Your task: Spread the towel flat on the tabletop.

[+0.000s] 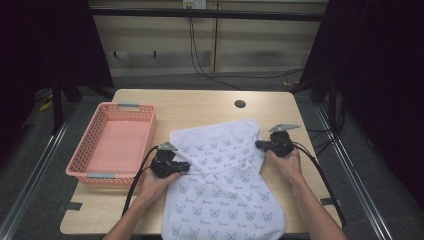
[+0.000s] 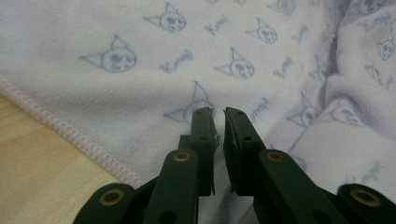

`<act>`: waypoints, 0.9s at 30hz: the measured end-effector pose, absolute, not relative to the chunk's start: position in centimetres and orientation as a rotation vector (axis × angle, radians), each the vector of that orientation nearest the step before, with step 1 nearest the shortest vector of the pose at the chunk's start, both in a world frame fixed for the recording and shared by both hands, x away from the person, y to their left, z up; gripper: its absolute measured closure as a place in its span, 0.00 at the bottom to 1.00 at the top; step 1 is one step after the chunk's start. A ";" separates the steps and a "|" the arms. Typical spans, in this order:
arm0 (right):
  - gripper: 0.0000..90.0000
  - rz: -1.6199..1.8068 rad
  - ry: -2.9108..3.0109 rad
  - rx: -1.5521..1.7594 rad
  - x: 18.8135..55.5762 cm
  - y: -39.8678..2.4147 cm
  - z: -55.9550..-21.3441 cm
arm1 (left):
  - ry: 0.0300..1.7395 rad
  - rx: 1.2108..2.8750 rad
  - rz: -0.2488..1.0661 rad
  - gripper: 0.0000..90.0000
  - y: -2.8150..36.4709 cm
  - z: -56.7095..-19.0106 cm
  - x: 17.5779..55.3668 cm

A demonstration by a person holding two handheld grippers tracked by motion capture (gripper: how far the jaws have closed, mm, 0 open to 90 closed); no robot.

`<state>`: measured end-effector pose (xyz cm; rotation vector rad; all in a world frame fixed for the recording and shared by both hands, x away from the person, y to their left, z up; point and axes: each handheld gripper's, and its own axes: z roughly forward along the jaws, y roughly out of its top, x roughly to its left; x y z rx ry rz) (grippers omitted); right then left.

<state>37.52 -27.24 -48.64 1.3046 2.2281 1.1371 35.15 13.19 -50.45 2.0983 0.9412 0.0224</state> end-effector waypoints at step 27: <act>0.73 1.049 2.407 1.166 30.0 -28.2 -50.3 | 0.915 2.016 0.077 0.81 12.0 -48.1 34.7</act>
